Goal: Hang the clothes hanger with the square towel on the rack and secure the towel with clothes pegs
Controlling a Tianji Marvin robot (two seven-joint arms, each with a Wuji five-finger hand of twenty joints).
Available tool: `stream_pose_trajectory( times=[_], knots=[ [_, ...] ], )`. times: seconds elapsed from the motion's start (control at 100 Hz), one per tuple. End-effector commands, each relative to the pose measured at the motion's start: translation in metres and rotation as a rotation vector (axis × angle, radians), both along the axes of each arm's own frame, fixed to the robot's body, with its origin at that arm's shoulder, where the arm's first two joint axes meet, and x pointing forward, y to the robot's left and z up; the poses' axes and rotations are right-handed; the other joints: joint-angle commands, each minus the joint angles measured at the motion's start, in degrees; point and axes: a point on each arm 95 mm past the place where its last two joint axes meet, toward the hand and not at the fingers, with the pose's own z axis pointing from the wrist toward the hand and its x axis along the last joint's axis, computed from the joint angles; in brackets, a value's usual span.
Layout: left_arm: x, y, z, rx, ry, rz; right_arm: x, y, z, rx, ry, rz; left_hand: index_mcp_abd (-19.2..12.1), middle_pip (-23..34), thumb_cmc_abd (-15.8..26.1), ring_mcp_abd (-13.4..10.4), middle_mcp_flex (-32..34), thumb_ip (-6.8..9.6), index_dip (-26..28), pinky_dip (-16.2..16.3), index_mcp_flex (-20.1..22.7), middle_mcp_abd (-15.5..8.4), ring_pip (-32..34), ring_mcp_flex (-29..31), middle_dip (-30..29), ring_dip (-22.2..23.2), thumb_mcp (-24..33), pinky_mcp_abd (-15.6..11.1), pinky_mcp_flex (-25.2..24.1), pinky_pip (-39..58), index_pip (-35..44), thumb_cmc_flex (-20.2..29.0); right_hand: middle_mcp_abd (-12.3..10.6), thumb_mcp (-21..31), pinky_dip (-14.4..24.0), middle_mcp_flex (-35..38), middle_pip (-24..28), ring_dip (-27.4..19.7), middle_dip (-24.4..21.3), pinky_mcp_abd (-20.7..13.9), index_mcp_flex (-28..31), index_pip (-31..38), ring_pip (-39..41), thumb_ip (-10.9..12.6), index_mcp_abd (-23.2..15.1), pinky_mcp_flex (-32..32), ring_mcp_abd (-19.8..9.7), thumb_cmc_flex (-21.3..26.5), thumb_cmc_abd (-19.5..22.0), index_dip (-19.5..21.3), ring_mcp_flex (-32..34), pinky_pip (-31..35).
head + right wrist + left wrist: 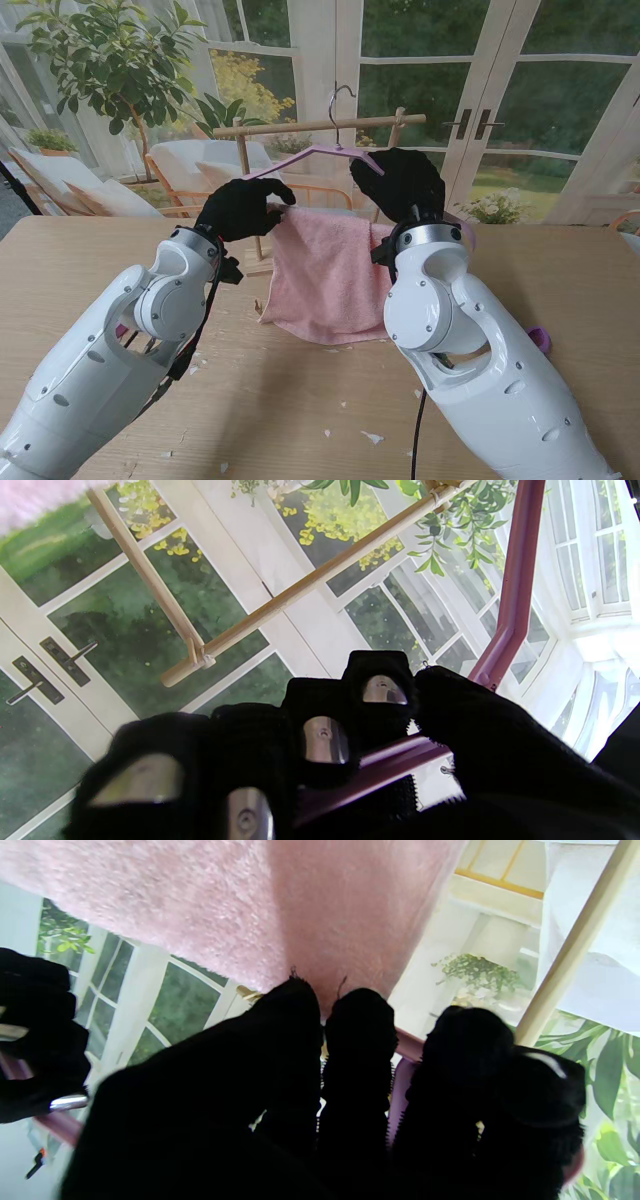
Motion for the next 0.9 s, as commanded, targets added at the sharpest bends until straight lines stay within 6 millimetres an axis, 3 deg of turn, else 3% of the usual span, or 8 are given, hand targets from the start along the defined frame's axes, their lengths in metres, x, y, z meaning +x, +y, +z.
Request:
stream_pose_trajectory(
  times=[0.0, 0.11, 0.34, 0.57, 0.68, 0.71, 0.75, 0.89],
  knots=[
    [0.003, -0.004, -0.002, -0.01, 0.022, 0.001, -0.002, 0.004, 0.002, 0.01, 0.002, 0.02, 1.51, 2.11, -2.36, 2.22, 3.56, -1.87, -1.27, -1.48, 3.87, 0.61, 2.62, 3.88, -0.52, -0.88, -2.03, 0.85, 2.83, 6.56, 6.0, 3.69, -0.65, 0.7, 53.13, 4.11, 1.55, 1.95, 0.89, -15.29, 2.78, 0.38, 7.25, 3.29, 0.05, 3.69, -0.47, -1.06, 4.08, 1.93, 1.46, 11.29],
    [0.007, -0.004, -0.003, -0.017, 0.017, 0.026, -0.002, 0.003, 0.002, 0.01, 0.001, 0.02, 3.67, 2.89, -2.33, 2.08, 5.27, -1.68, 0.65, -1.7, 9.75, 1.27, 3.98, 5.85, 0.04, -0.89, -1.84, 0.85, 4.94, 8.08, 13.31, 4.34, -0.55, 0.69, 53.25, 4.13, 1.53, 2.12, 0.91, -15.36, 2.81, 0.35, 7.24, 3.31, 0.12, 3.7, -0.48, -1.12, 4.07, 1.96, 1.46, 11.29],
    [0.004, 0.001, 0.001, -0.063, 0.024, 0.08, 0.003, -0.002, -0.001, 0.001, 0.015, -0.007, 5.6, 11.81, 0.95, 2.59, 5.07, -1.31, -1.37, -5.95, 10.89, 0.02, 13.71, 6.56, 0.2, -3.37, -4.7, 0.85, 15.03, 14.8, 10.78, 5.77, -0.68, 0.75, 53.54, 4.38, 1.51, 2.48, 0.92, -15.64, 2.96, 0.3, 7.32, 3.37, 0.03, 3.72, -0.74, -1.16, 4.0, 2.02, 1.46, 11.29],
    [0.002, 0.013, 0.003, -0.024, 0.066, 0.122, 0.004, -0.01, -0.001, 0.035, 0.03, -0.03, 6.33, 12.82, 1.32, 2.16, 4.95, -0.97, -2.28, -7.51, 10.23, -0.35, 15.12, 6.49, -0.55, -4.74, -5.79, 0.85, 15.81, 15.76, 8.45, 6.5, -0.43, 0.88, 53.86, 4.52, 1.56, 2.91, 0.95, -15.76, 3.1, 0.28, 7.36, 3.43, 0.33, 3.73, -0.65, -1.09, 3.91, 2.07, 1.46, 11.29],
    [-0.002, 0.011, 0.003, -0.044, 0.104, 0.097, 0.003, -0.01, 0.0, 0.034, 0.031, -0.029, 6.01, 6.73, 1.61, 2.58, 4.68, -1.13, -2.48, -6.73, 3.47, -0.69, 10.28, 6.21, -2.18, -5.01, -2.81, 0.85, 10.42, 13.82, -4.84, 1.94, -0.59, 0.87, 54.09, 4.61, 1.55, 3.14, 0.94, -15.82, 3.15, 0.29, 7.39, 3.43, 0.31, 3.73, -0.81, -1.13, 3.96, 2.09, 1.47, 11.29],
    [-0.003, 0.01, 0.003, -0.047, 0.111, 0.087, 0.003, -0.009, 0.0, 0.034, 0.031, -0.029, 5.37, 4.24, 2.35, 2.67, 2.8, -0.27, -1.67, -5.66, 1.02, -0.64, 7.73, 5.3, -1.31, -3.67, -0.13, 0.85, 8.22, 12.12, -8.34, -1.31, -0.57, 0.91, 54.14, 4.64, 1.55, 3.19, 0.95, -15.85, 3.16, 0.29, 7.4, 3.45, 0.32, 3.74, -0.84, -1.09, 3.93, 2.1, 1.47, 11.29],
    [-0.005, 0.009, 0.003, -0.044, 0.119, 0.074, 0.003, -0.009, 0.0, 0.035, 0.032, -0.03, 4.46, 1.18, 3.6, 2.57, -0.71, 2.98, -1.79, -4.36, -2.82, -0.64, 5.13, 2.76, -0.52, -1.54, 1.93, 0.85, 5.27, 9.81, -10.72, -5.25, -0.57, 0.92, 54.2, 4.69, 1.55, 3.26, 0.94, -15.89, 3.21, 0.3, 7.42, 3.46, 0.33, 3.74, -0.88, -1.1, 3.95, 2.1, 1.47, 11.29],
    [-0.016, 0.011, 0.007, -0.031, 0.151, 0.04, 0.004, -0.01, 0.001, 0.043, 0.037, -0.041, 3.75, -7.12, 4.49, 2.57, -11.33, 3.53, -2.49, 0.37, -12.42, 0.65, -0.88, -5.78, -1.45, 2.28, -1.14, 0.85, -4.02, 2.76, -13.11, -9.03, -0.56, 0.96, 54.46, 4.79, 1.55, 3.55, 0.95, -16.13, 3.25, 0.32, 7.47, 3.51, 0.32, 3.76, -1.06, -1.16, 3.93, 2.13, 1.47, 11.29]
  ],
)
